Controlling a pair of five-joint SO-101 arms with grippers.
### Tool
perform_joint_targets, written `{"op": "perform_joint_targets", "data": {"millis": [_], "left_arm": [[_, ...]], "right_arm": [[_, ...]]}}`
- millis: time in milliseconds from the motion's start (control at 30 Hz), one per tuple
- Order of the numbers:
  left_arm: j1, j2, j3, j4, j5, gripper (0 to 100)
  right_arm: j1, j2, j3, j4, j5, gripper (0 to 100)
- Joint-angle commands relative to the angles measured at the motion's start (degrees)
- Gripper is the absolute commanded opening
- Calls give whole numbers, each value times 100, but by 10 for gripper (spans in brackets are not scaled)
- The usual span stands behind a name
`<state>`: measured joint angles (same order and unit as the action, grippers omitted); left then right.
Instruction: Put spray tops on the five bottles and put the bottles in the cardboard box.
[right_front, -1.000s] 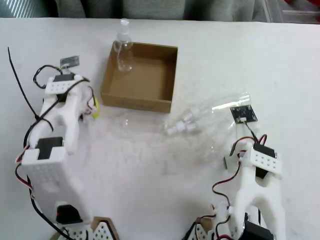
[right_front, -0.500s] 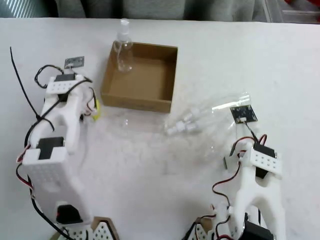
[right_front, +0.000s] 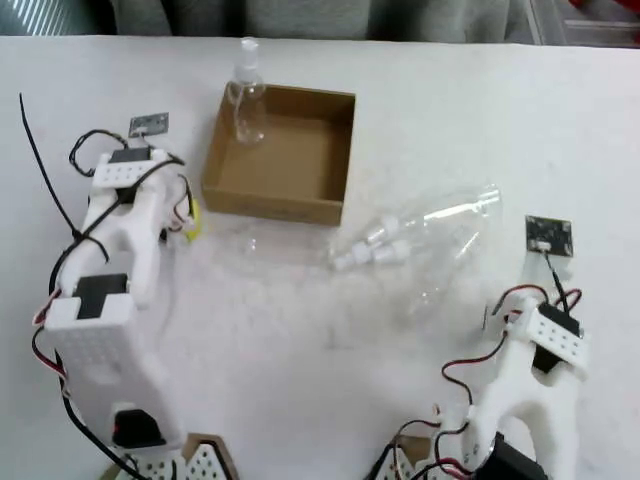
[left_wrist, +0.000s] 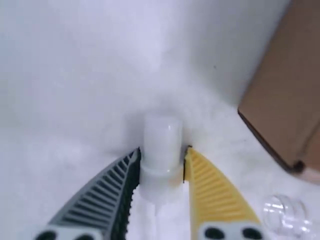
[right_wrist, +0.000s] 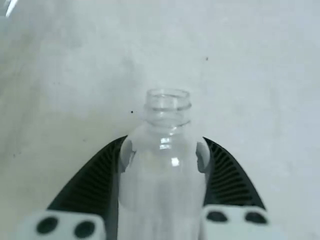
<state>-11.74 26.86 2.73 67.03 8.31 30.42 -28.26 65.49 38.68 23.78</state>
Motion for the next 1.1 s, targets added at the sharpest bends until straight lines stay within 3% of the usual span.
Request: {"op": "perform_joint_targets", "data": {"millis": [0,133,300,567,1067], "left_arm": [[119,-75,-167,88,-70,109],[119,-75,-158,88,-70,109],[119,-75,-141,88,-70,109],[127,-75,-62,79,-70,109],[127,-75,-53,62,-79,109]], "right_arm": [[110,-92,-9,-180,-44,109],[66,-101,-26,-119,-35,128],[-75,-101,-97,48,-35,235],[-259,-101,-633,1051,-70,235],[-215,-145,-932,1332,308,235]]}}
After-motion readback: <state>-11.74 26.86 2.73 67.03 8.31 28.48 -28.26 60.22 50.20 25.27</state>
